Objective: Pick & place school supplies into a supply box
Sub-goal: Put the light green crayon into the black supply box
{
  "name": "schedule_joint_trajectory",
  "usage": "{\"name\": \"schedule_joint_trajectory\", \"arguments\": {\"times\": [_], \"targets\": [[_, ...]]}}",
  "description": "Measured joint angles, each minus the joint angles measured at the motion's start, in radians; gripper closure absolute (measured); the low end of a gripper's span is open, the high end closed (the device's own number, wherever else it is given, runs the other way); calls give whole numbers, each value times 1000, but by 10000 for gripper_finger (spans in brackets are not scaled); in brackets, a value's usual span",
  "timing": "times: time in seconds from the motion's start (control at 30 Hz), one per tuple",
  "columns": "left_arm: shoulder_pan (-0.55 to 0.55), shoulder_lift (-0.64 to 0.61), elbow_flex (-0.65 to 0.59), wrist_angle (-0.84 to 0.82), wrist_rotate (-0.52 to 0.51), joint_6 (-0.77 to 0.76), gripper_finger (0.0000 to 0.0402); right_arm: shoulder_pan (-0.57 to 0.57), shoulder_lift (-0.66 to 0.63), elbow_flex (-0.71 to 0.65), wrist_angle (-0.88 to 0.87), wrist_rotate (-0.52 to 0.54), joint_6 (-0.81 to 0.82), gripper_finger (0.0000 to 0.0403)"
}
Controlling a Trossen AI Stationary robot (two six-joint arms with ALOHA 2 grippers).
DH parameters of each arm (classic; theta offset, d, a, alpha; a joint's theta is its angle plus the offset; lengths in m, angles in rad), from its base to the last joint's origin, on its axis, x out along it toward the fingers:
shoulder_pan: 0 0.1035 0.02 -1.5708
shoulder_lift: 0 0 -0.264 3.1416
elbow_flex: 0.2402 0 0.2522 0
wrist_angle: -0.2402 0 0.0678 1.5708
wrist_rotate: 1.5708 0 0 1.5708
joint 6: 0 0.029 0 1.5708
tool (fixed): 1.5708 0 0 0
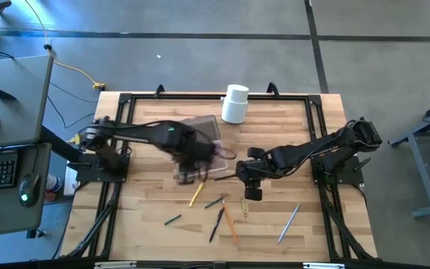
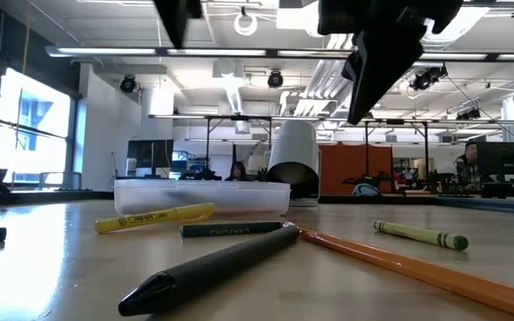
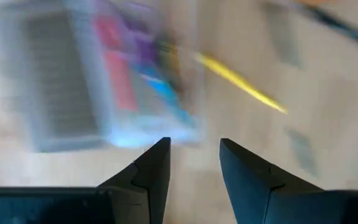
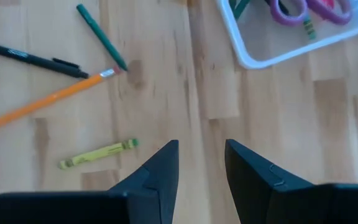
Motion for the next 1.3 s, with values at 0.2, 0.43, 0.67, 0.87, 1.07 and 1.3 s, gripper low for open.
{"name": "schedule_joint_trajectory", "arguments": {"times": [0.2, 0.43, 0.67, 0.87, 1.07, 1.3], "targets": [[-177, -123, -214, 36, 66, -102, 229, 60, 0, 0, -21, 55, 214, 289], [-381, -245, -581, 289, -170, -420, 229, 124, 1, 0, -24, 120, 495, 289], [-440, -348, -910, 563, -218, -712, 229, 134, 1, 0, -24, 156, 613, 289], [-424, -401, -1131, 941, -262, -722, 229, 135, 1, 0, -23, 170, 646, 289], [-383, -401, -1181, 1019, -246, -723, 229, 142, 35, 0, -26, 143, 703, 289], [-322, -401, -1182, 1089, -251, -658, 229, 149, 106, 0, -16, 16, 768, 289]]}}
